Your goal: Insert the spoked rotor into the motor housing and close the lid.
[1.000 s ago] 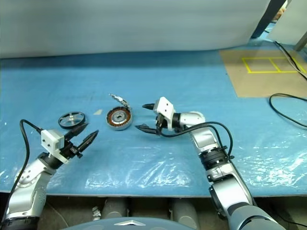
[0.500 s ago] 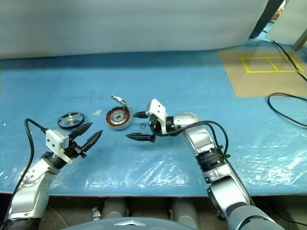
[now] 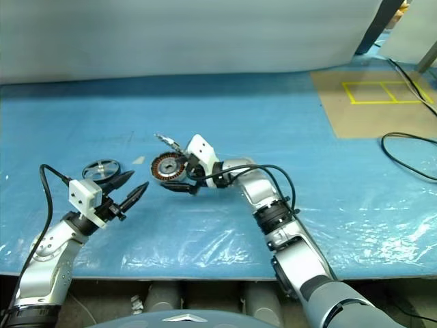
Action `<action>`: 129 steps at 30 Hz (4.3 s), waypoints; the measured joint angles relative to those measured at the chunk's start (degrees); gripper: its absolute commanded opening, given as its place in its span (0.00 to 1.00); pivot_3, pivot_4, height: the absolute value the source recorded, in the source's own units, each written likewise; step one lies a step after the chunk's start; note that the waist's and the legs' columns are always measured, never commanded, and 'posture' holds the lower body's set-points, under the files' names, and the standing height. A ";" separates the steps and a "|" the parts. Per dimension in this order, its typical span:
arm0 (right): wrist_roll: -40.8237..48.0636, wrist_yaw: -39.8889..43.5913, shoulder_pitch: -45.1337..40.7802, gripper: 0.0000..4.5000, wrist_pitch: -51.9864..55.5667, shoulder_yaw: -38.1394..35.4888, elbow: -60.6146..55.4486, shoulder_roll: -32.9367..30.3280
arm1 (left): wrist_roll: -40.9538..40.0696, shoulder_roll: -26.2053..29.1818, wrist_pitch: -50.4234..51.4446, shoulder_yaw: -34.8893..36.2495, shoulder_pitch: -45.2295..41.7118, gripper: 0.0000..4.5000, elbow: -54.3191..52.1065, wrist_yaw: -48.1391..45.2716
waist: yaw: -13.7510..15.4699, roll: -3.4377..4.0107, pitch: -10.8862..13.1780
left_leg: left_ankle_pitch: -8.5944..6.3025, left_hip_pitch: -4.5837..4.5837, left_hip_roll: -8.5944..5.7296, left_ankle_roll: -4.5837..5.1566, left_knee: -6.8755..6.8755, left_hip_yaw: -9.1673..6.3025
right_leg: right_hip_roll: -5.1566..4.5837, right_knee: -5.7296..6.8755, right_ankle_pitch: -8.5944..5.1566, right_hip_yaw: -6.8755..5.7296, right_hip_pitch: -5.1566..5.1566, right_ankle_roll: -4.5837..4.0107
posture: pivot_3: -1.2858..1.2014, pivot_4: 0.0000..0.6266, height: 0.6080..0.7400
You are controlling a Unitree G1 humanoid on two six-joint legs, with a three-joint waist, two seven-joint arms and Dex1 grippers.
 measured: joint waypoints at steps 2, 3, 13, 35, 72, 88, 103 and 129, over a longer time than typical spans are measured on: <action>-0.34 -2.71 -1.21 1.00 -1.95 -1.22 2.82 1.17 | 0.05 0.00 0.00 -0.10 -0.01 0.58 0.01 0.09 | 0.00 0.00 0.00 | 0.00 0.01 0.00 0.00 0.00 0.00 | 0.00 0.02 0.00 0.00 -0.01 0.00 | 0.52 0.24 1.00; -0.47 -3.64 -1.67 1.00 -2.85 -1.80 3.77 1.38 | 0.07 0.00 0.00 -0.16 0.00 0.58 0.00 0.10 | 0.01 0.00 0.00 | 0.00 0.01 0.00 0.00 0.01 0.00 | 0.00 0.02 0.00 0.00 -0.01 0.00 | 0.52 0.24 1.00; 0.89 -6.48 -2.99 1.00 -7.79 -6.60 7.27 3.35 | 0.22 -0.01 -0.05 -0.90 -0.04 0.58 0.37 0.04 | 0.01 0.00 0.00 | 0.00 0.02 0.01 0.00 0.04 0.00 | 0.00 0.06 0.00 0.00 -0.01 0.00 | 0.52 0.24 1.00; -9.77 4.06 4.85 1.00 -11.30 3.17 3.26 -11.17 | -0.74 0.01 -0.21 -1.31 0.00 0.58 1.69 -3.44 | -0.06 -0.03 -0.02 | 0.00 0.03 0.03 0.01 0.21 -0.01 | 0.02 0.14 0.01 0.01 0.02 -0.01 | 0.52 0.24 1.00; -10.56 1.76 4.70 0.80 -13.79 2.02 6.29 -11.21 | -0.37 0.21 -0.81 -2.17 0.42 0.57 2.99 -5.39 | 0.24 -0.03 -0.03 | -0.02 0.13 0.03 0.04 0.32 -0.01 | -0.02 0.18 0.01 0.02 0.24 -0.01 | 0.52 0.24 1.00; -9.97 -1.24 1.55 0.15 -15.63 -1.22 12.27 -10.36 | -0.06 0.29 -0.88 -2.53 -1.31 0.57 3.51 -5.30 | 0.21 -0.02 -0.02 | -0.13 0.41 0.03 0.23 0.32 -0.02 | -0.04 0.13 0.01 0.01 0.55 -0.02 | 0.52 0.24 1.00; -4.96 3.01 -2.84 0.15 -3.65 -2.87 3.65 -6.35 | 0.13 0.31 -2.24 -2.64 -1.43 0.57 6.03 -5.78 | 0.21 -0.02 -0.02 | -0.12 -0.04 0.06 0.22 0.26 0.00 | 0.00 0.14 0.02 -0.02 0.01 -0.03 | 0.52 0.24 1.00; -11.47 -2.04 -18.38 0.15 -10.10 -0.89 28.52 2.85 | 0.19 -1.54 -5.14 -2.90 1.02 0.57 6.01 -3.34 | 0.12 0.00 -0.01 | -0.01 -0.05 0.08 0.01 0.22 0.05 | 0.00 0.13 0.01 -0.02 -0.03 -0.04 | 0.52 0.24 1.00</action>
